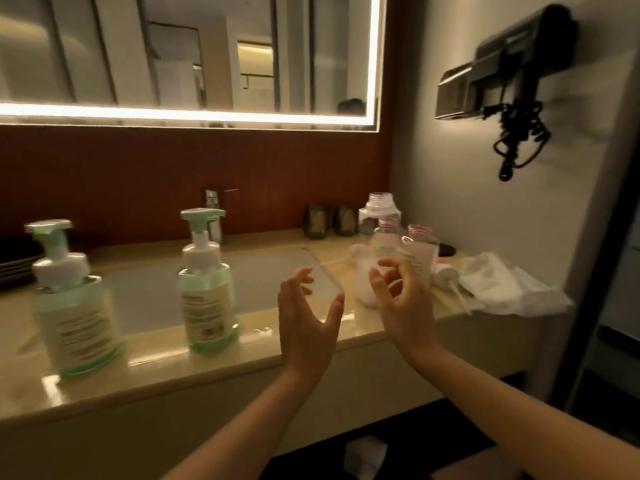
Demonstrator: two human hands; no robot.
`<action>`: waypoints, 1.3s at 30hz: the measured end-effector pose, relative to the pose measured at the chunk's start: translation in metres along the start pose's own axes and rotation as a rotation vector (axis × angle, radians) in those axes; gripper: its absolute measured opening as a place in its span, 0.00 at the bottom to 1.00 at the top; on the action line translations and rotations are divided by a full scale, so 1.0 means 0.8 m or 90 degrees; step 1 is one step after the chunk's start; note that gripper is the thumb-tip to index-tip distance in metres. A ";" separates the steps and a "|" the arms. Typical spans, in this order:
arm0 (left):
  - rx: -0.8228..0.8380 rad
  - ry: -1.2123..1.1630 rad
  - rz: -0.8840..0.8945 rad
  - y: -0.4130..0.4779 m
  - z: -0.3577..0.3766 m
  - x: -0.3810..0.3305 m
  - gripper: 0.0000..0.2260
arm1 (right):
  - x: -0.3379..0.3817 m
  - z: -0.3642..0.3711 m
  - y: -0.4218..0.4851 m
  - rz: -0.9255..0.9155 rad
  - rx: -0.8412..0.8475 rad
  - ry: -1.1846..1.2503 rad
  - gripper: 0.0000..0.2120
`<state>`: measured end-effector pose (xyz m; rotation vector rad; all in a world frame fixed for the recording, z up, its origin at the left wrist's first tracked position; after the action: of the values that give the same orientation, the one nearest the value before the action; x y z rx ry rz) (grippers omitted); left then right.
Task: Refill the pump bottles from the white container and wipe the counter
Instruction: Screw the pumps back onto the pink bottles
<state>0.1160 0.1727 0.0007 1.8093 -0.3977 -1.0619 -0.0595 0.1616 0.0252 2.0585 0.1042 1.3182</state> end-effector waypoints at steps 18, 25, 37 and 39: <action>0.186 -0.117 -0.141 0.057 0.200 0.055 0.44 | -0.092 -0.073 0.120 0.023 -0.135 -0.105 0.06; 0.127 -0.080 -0.163 0.060 0.147 0.077 0.37 | -0.073 -0.028 0.100 -0.030 -0.072 -0.111 0.03; 0.133 -0.107 -0.105 0.054 0.102 0.078 0.49 | -0.092 -0.065 0.105 0.036 -0.175 -0.119 0.06; -0.008 -0.089 -0.053 0.058 0.064 0.057 0.42 | -0.101 -0.079 0.113 0.060 -0.191 -0.128 0.08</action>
<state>0.1087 0.0911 0.0103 1.7586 -0.4017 -1.2512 -0.1769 0.0908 0.0313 1.9406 -0.2681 1.0989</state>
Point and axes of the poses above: each hand's wrist, its own y-axis towards the middle knuckle, its own z-axis out of the palm, x = y × z, the point moved 10 cm from there along y, towards the middle knuckle, and after that the axes turned 8 degrees about z, right-handed, at the moved point
